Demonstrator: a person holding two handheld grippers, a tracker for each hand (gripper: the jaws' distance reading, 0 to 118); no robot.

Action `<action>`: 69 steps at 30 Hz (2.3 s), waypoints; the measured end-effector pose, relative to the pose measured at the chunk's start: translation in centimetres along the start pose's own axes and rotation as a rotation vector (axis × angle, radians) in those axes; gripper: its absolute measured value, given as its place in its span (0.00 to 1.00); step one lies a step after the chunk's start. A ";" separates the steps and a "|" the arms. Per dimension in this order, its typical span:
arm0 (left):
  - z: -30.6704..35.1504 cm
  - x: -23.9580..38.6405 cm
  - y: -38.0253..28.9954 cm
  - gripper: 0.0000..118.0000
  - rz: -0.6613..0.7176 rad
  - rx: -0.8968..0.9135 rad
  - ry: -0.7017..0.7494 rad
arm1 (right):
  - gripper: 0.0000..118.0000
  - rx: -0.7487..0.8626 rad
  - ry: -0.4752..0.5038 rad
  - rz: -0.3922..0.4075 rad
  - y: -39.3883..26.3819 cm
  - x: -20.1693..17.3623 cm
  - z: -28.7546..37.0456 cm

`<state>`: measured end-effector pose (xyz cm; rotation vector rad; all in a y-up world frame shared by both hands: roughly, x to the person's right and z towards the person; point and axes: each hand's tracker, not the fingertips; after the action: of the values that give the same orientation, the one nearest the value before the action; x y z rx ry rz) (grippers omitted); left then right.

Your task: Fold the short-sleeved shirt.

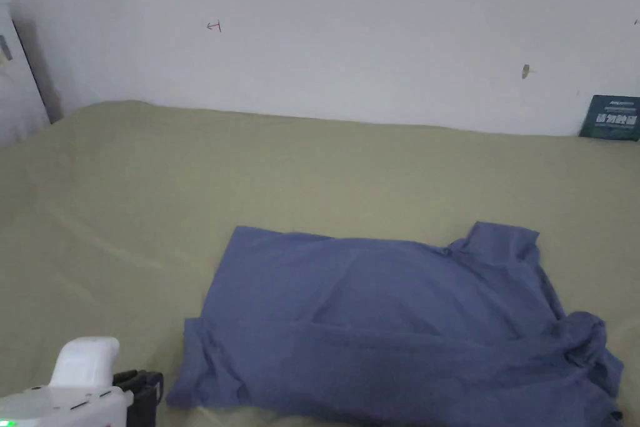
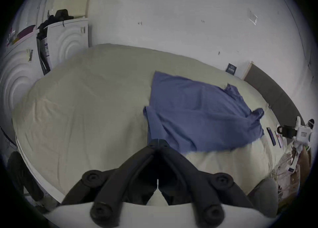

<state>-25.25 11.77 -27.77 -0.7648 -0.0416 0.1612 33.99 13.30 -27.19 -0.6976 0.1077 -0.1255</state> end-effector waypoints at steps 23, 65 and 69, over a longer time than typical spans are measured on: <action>-10.6 0.0 2.2 0.02 0.056 -0.142 0.023 | 0.82 -0.201 0.004 -0.024 1.6 1.5 -10.5; 4.9 -3.8 -4.8 0.73 0.134 -0.151 -0.101 | 0.70 -0.260 0.044 -0.099 -4.4 2.9 6.4; 6.2 -1.5 0.8 0.68 0.016 -0.075 -0.087 | 0.63 -0.160 0.054 -0.090 -0.4 2.1 7.7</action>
<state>-27.41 16.33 -23.80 -0.8325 -0.1248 0.2091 37.11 17.53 -21.19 -0.8593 0.1390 -0.2239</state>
